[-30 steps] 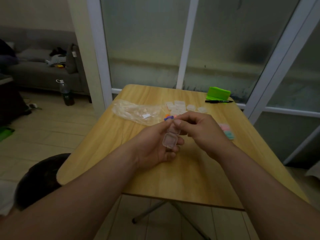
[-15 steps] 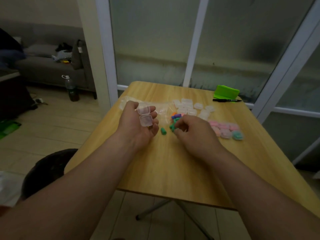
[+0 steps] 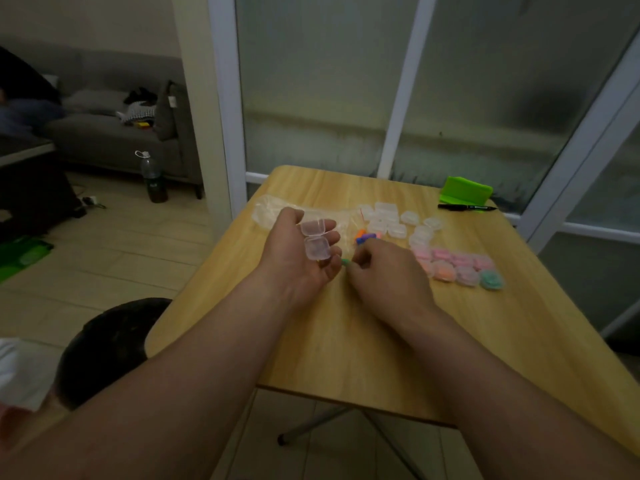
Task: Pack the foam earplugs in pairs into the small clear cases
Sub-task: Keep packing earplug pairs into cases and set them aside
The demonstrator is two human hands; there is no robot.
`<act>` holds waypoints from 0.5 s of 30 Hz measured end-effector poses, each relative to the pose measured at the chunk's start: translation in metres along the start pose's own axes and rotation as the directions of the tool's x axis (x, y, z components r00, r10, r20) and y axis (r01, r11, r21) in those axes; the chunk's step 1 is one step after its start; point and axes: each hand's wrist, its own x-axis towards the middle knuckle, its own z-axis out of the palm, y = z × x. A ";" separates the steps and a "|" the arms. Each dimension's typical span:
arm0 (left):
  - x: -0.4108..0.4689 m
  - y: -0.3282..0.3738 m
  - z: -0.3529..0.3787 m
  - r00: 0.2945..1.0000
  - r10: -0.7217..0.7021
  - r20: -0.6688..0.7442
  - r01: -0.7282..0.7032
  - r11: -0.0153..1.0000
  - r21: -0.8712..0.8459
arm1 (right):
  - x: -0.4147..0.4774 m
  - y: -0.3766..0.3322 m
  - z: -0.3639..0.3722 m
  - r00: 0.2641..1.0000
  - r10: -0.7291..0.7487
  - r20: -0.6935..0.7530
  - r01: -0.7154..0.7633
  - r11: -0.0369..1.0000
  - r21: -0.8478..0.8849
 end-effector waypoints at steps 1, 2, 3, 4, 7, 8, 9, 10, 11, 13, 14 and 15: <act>-0.001 -0.002 0.001 1.000 -0.008 0.007 0.008 1.000 0.004 | 0.000 0.004 -0.006 1.000 0.010 -0.007 -0.010 0.999 0.052; -0.002 -0.004 0.003 1.000 -0.017 0.012 0.017 1.000 0.006 | 0.000 0.007 -0.012 1.000 0.019 -0.015 -0.017 0.994 0.108; -0.003 -0.006 0.005 0.999 -0.027 0.020 0.027 1.000 0.012 | 0.001 0.011 -0.019 0.999 0.026 -0.025 -0.022 0.986 0.163; -0.004 -0.008 0.007 0.999 -0.039 0.032 0.039 0.999 0.021 | 0.001 0.014 -0.026 0.999 0.033 -0.039 -0.024 0.977 0.212; -0.009 -0.014 0.012 0.992 -0.089 0.089 0.083 0.994 0.071 | 0.002 0.020 -0.042 0.996 0.027 -0.082 0.003 0.941 0.338; -0.009 -0.016 0.012 0.989 -0.106 0.099 0.097 0.991 0.094 | 0.001 0.021 -0.045 0.996 0.014 -0.086 0.019 0.924 0.381; -0.009 -0.018 0.013 0.987 -0.123 0.108 0.111 0.988 0.111 | -0.001 0.021 -0.047 0.996 -0.010 -0.085 0.044 0.912 0.407; -0.009 -0.019 0.013 0.984 -0.138 0.116 0.124 0.985 0.119 | -0.003 0.021 -0.048 0.996 -0.043 -0.083 0.074 0.908 0.413; -0.008 -0.021 0.013 0.981 -0.150 0.125 0.135 0.983 0.120 | -0.005 0.020 -0.048 0.994 -0.080 -0.077 0.104 0.909 0.404; -0.006 -0.023 0.011 0.979 -0.154 0.133 0.138 0.982 0.126 | -0.009 0.016 -0.045 0.986 -0.155 -0.061 0.166 0.920 0.356; -0.004 -0.025 0.012 0.979 -0.151 0.139 0.132 0.982 0.134 | -0.011 0.014 -0.044 0.982 -0.184 -0.053 0.191 0.929 0.316; -0.004 -0.027 0.012 0.977 -0.146 0.153 0.125 0.982 0.140 | -0.012 0.013 -0.043 0.977 -0.207 -0.043 0.211 0.937 0.278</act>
